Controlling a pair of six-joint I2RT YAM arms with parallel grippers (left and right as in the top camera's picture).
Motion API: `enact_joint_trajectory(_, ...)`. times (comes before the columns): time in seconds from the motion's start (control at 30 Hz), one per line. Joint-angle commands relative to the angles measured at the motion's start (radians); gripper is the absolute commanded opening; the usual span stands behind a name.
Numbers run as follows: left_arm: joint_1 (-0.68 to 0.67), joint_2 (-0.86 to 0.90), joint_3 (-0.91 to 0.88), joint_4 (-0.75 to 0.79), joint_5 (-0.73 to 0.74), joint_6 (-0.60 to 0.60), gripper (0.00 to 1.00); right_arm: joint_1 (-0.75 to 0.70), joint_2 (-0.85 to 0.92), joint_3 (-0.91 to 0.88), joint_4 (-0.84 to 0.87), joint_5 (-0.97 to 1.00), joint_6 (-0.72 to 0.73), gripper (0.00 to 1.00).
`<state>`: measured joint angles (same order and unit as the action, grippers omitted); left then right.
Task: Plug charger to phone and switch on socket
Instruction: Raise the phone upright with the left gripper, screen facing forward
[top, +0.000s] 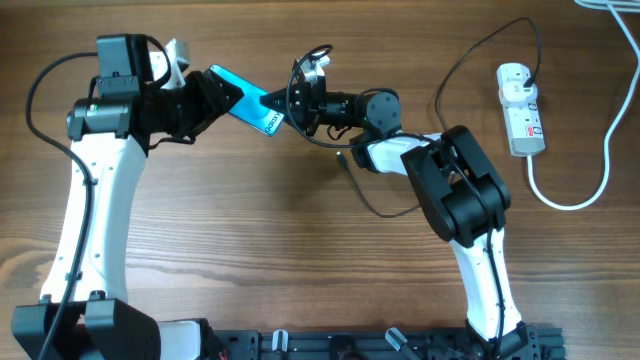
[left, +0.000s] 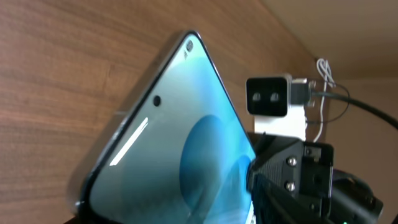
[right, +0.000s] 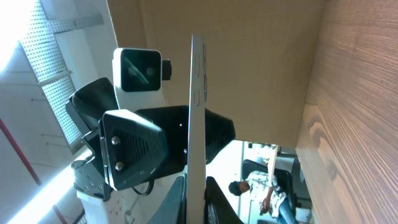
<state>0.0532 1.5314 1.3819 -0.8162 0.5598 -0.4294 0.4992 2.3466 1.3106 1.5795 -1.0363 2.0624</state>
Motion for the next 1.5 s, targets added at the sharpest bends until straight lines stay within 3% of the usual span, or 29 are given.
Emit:
enact_joint_trajectory(0.0, -0.004, 0.000, 0.010, 0.031, -0.020, -0.011, 0.50, 0.026, -0.017, 0.010, 0.076, 0.017, 0.008, 0.04)
enact_joint_trajectory(0.07, -0.004, 0.014, 0.010, 0.031, -0.019, -0.029, 0.42, 0.039, -0.017, 0.010, 0.076, 0.018, 0.008, 0.04)
enact_joint_trajectory(0.3, -0.003, 0.021, 0.010, 0.064, 0.156, -0.028, 0.38, 0.079, -0.017, 0.010, 0.076, 0.016, 0.006, 0.04)
enact_joint_trajectory(0.5, -0.004, 0.021, 0.010, 0.115, 0.178, -0.058, 0.33, 0.080, -0.017, 0.010, 0.076, -0.021, 0.007, 0.04)
enact_joint_trajectory(0.7, -0.004, 0.021, 0.010, 0.126, 0.215, -0.059, 0.04, 0.080, -0.017, 0.010, 0.076, -0.030, 0.002, 0.04)
enact_joint_trajectory(0.83, -0.004, 0.021, 0.010, 0.125, 0.214, -0.058, 0.04, 0.080, -0.017, 0.010, 0.076, -0.034, -0.001, 0.05)
enact_joint_trajectory(0.93, -0.003, 0.021, 0.010, 0.124, 0.214, -0.058, 0.04, 0.077, -0.017, 0.010, 0.032, -0.033, -0.087, 0.55)
enact_joint_trajectory(0.97, -0.001, 0.021, 0.010, 0.123, 0.213, -0.058, 0.04, 0.069, -0.017, 0.010, -0.018, -0.034, -0.182, 0.62)
enact_joint_trajectory(1.03, 0.015, 0.021, 0.010, 0.107, 0.213, -0.058, 0.04, 0.051, -0.017, 0.010, -0.072, -0.048, -0.278, 0.65)
enact_joint_trajectory(1.07, 0.029, 0.021, 0.010, 0.092, 0.214, -0.058, 0.04, 0.044, -0.017, 0.010, -0.074, -0.056, -0.317, 0.62)
enact_joint_trajectory(1.13, 0.063, 0.021, 0.010, 0.045, 0.214, -0.052, 0.04, 0.026, -0.017, 0.010, -0.064, -0.095, -0.336, 0.40)
enact_joint_trajectory(1.17, 0.076, 0.021, 0.010, 0.026, 0.213, -0.046, 0.04, 0.023, -0.017, 0.010, -0.037, -0.134, -0.336, 0.36)
enact_joint_trajectory(1.23, 0.098, 0.021, 0.010, 0.003, 0.214, -0.047, 0.04, 0.023, -0.017, 0.010, 0.031, -0.223, -0.335, 0.58)
enact_joint_trajectory(1.33, 0.123, 0.021, 0.010, -0.033, 0.229, -0.051, 0.04, 0.011, -0.017, 0.010, 0.044, -0.344, -0.339, 0.66)
enact_joint_trajectory(1.43, 0.158, 0.021, 0.010, -0.066, 0.348, -0.050, 0.04, -0.009, -0.017, 0.010, 0.076, -0.439, -0.359, 0.82)
enact_joint_trajectory(1.47, 0.170, 0.021, 0.010, -0.076, 0.388, -0.050, 0.04, -0.017, -0.017, 0.010, 0.076, -0.438, -0.360, 0.82)
